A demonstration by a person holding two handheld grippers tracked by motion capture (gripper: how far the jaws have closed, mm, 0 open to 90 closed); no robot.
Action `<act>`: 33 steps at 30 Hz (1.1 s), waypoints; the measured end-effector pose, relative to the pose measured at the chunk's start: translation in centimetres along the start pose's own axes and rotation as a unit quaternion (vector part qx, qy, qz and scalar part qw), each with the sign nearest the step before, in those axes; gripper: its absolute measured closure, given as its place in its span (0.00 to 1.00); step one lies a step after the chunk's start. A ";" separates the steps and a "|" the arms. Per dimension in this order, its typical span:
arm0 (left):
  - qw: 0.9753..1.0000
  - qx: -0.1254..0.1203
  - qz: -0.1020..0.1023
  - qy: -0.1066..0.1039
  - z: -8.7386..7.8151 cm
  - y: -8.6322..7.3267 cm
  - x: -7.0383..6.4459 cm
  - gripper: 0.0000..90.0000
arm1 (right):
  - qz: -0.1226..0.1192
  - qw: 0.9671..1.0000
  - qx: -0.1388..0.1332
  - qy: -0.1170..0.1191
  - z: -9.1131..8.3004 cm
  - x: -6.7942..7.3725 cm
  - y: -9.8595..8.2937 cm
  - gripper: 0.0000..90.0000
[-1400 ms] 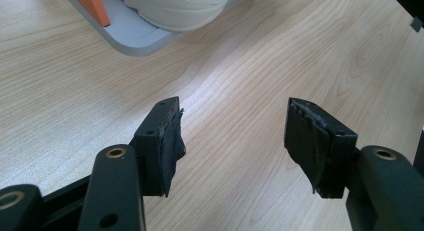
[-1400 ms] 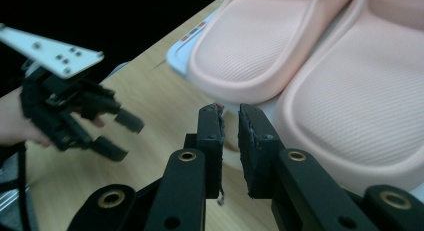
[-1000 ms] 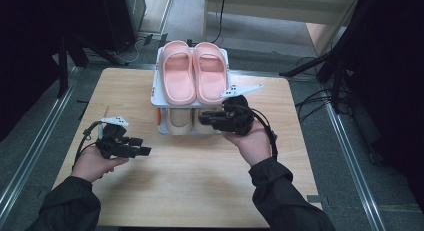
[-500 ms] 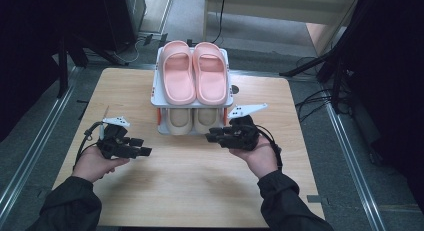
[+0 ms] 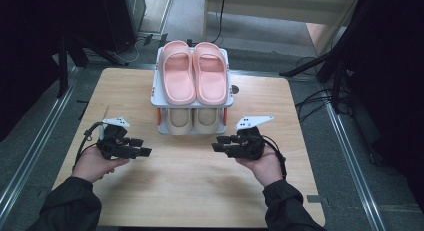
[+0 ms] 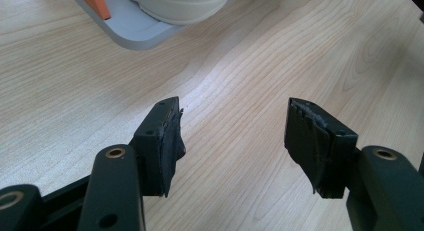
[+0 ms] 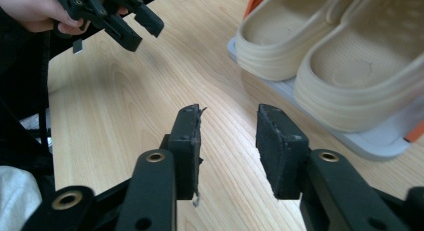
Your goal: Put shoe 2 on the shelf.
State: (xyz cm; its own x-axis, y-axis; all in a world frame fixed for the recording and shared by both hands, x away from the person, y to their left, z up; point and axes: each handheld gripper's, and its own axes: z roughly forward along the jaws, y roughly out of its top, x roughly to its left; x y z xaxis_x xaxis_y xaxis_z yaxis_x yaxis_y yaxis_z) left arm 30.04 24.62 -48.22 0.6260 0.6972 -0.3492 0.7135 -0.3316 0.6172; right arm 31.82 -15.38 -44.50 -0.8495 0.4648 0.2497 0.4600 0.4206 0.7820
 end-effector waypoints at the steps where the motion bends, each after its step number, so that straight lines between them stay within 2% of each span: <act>1: 1.000 0.000 0.000 0.000 0.0 0.0 0.0 0.44 | 0.001 1.000 -0.001 0.000 -0.1 -0.1 -0.3 0.68; 11: 1.000 0.000 0.003 -0.002 0.0 0.0 -0.1 0.44 | -0.004 1.000 -0.005 -0.012 -0.3 -0.9 -2.4 0.63; 19: 1.000 -0.003 0.011 -0.005 0.0 0.1 -0.4 0.44 | 0.010 1.000 0.000 -0.025 -0.3 -1.8 -3.7 0.61; 23: 1.000 -0.007 0.017 -0.004 -0.1 0.0 -0.7 0.44 | 0.020 0.999 0.003 -0.027 -0.2 -2.1 -4.1 0.57; 28: 1.000 -0.006 0.028 -0.007 0.0 0.1 -1.1 0.43 | 0.019 0.999 0.003 -0.030 0.0 -2.1 -4.3 0.56; 33: 1.000 -0.006 0.028 -0.011 0.1 0.1 -1.2 0.43 | 0.022 0.999 0.006 -0.031 0.1 -2.2 -4.4 0.56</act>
State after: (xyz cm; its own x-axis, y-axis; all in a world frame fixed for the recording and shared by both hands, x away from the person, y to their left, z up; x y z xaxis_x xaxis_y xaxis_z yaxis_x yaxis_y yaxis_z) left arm 29.38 23.74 -47.82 0.6711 0.6642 -0.3293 0.6738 -0.3612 0.6446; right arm 31.68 -18.14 -48.55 -0.8110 0.5303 0.2473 0.4997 0.4078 0.7642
